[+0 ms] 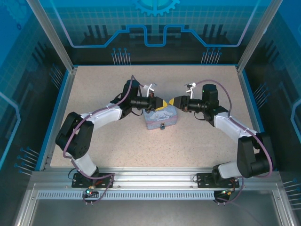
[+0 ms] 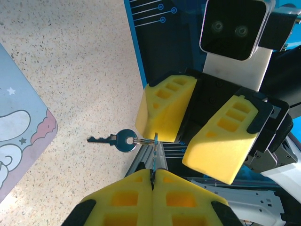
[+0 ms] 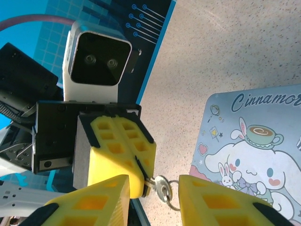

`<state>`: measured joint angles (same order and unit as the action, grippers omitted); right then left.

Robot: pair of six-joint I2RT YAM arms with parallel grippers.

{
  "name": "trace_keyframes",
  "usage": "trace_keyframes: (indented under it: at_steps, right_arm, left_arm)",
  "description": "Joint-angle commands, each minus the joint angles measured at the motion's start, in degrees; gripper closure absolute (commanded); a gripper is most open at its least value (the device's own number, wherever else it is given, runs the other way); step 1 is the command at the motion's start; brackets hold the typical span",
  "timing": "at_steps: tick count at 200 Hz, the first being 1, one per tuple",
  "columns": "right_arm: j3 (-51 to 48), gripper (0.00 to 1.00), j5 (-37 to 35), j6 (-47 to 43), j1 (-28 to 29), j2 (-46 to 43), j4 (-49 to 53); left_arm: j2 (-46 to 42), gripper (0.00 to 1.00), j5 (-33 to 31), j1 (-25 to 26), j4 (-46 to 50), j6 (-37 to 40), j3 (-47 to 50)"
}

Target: Unlock the padlock with the key

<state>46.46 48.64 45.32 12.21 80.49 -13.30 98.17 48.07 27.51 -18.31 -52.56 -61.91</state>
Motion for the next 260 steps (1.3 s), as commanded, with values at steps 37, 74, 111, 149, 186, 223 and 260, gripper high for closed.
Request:
trace_keyframes:
  at_steps: [37, 74, 111, 149, 186, 223, 260]
  right_arm:
    - [-1.12, 0.74, 2.86, -1.73, 0.03, 0.28, -1.66]
    - [-1.63, 0.89, 2.97, -1.91, 0.05, 0.37, -1.65]
    - [-1.89, 1.0, 2.4, -2.59, 0.01, 0.1, -0.42]
    - [-4.4, 1.0, -4.16, -4.36, 0.6, -4.03, 2.84]
    - [-5.37, 1.0, -24.2, -11.2, 6.61, -12.79, 10.35]
    - [-6.32, 1.0, -46.02, -20.92, 16.05, -18.75, 10.75]
    - [-8.31, 1.0, -61.9, -30.92, 25.26, -20.99, 4.88]
  left_arm:
    - [1.4, 1.0, 1.96, -0.35, -2.65, -1.23, -2.25]
    - [1.67, 1.0, 1.97, -0.43, -2.79, -1.2, -2.34]
    - [1.85, 1.0, 1.49, -0.55, -2.59, -1.53, -2.22]
    - [-0.31, 0.49, -6.1, -2.85, -12.47, -13.58, 3.64]
    - [-2.2, 0.4, -12.12, -3.13, -21.37, -27.84, 7.77]
    - [-5.43, 0.4, -17.09, -2.47, -16.39, -34.18, 8.94]
    - [-9.25, 0.4, -21.06, -1.24, -5.08, -34.26, 7.8]
